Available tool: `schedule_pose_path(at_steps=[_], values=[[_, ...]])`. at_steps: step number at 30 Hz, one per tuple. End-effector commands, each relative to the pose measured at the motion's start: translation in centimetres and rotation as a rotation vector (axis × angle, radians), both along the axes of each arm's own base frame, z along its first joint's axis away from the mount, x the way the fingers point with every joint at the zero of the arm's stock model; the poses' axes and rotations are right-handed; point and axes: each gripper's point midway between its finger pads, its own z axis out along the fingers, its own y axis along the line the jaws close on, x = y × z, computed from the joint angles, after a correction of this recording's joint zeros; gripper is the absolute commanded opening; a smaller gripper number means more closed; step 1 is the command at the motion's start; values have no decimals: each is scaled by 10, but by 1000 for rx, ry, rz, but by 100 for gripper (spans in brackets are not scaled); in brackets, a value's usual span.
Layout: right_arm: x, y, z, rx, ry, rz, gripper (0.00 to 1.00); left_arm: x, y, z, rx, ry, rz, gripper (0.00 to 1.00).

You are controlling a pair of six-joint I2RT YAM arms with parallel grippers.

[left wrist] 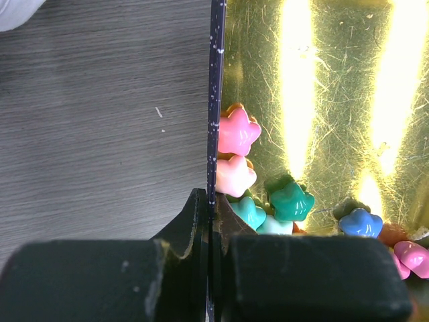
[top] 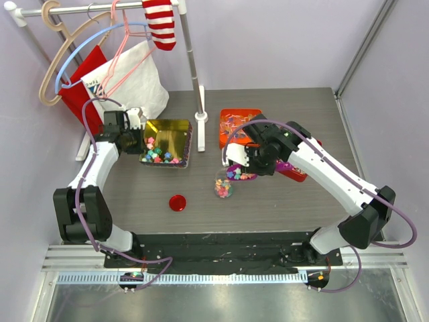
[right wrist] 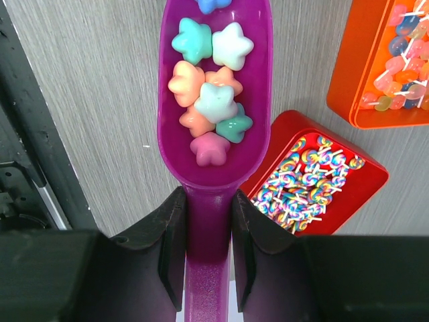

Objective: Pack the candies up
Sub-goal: Place the fake candies in the packing bottle.

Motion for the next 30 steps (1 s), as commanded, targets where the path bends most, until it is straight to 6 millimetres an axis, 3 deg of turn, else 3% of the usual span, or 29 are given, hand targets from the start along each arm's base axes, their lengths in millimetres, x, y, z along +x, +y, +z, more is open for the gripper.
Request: schedule_pose_path(at_steps=[1, 30], values=[[8, 0, 16, -5, -59, 11, 1, 14, -1, 18, -13, -77, -11, 0], [7, -2, 24, -126, -109, 50, 1, 15, -1, 13, -17, -76, -11, 0]])
